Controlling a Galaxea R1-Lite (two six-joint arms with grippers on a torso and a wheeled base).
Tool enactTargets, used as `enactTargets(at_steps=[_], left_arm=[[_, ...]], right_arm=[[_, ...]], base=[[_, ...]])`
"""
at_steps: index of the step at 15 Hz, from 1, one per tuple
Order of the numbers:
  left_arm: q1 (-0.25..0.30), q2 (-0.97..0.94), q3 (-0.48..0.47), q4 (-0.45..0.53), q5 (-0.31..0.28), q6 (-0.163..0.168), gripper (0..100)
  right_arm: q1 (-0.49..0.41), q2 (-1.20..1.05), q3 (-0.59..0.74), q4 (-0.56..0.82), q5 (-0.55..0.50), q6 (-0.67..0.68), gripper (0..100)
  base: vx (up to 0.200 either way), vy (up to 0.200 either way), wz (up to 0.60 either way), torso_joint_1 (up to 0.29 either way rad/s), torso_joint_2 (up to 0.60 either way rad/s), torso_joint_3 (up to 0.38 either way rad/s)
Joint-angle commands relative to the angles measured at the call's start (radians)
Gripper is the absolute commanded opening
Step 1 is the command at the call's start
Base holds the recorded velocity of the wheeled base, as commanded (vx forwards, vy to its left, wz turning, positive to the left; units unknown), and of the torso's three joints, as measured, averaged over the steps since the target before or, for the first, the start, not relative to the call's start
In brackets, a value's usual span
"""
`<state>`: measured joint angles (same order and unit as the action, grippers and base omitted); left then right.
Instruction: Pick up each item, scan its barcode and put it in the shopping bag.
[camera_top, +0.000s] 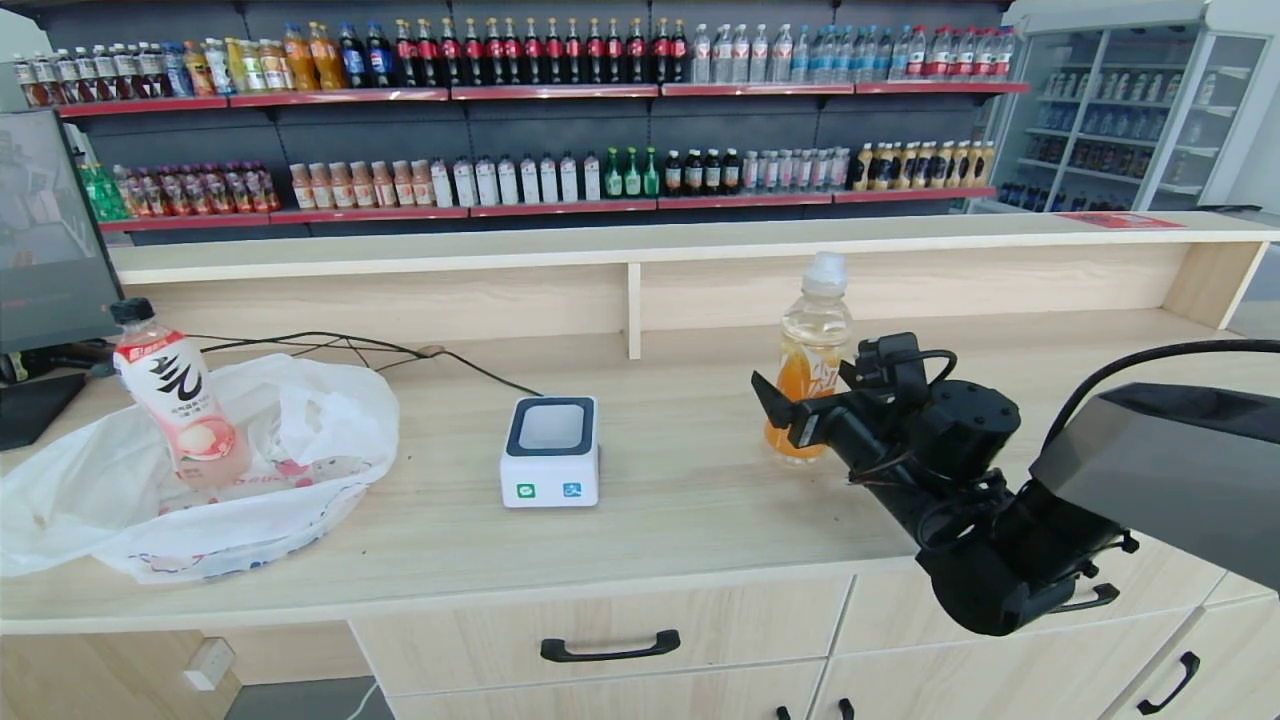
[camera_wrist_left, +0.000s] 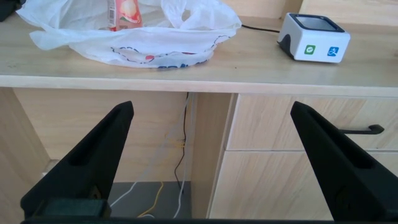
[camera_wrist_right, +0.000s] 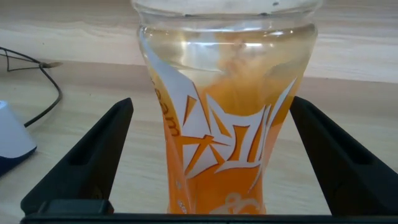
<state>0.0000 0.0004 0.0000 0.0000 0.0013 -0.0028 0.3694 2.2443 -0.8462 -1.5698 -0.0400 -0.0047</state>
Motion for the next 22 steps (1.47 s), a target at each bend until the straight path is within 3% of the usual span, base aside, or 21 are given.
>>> enactTargets(at_steps=[1,9,22], left_arm=[[0.0,0.0,0.0,0.0,0.0,0.0,100],[0.0,0.0,0.0,0.0,0.0,0.0,100],[0.0,0.0,0.0,0.0,0.0,0.0,100]], right_arm=[[-0.003,0.04,-0.031,-0.001,0.0,-0.001,100],[-0.036,0.063,-0.113,-0.001,0.0,-0.001,100],[-0.041,0.055,-0.106,-0.001,0.0,-0.001,100]], base=[[0.0,0.0,0.0,0.0,0.0,0.0],[0.0,0.0,0.0,0.0,0.0,0.0],[0.0,0.0,0.0,0.0,0.0,0.0]])
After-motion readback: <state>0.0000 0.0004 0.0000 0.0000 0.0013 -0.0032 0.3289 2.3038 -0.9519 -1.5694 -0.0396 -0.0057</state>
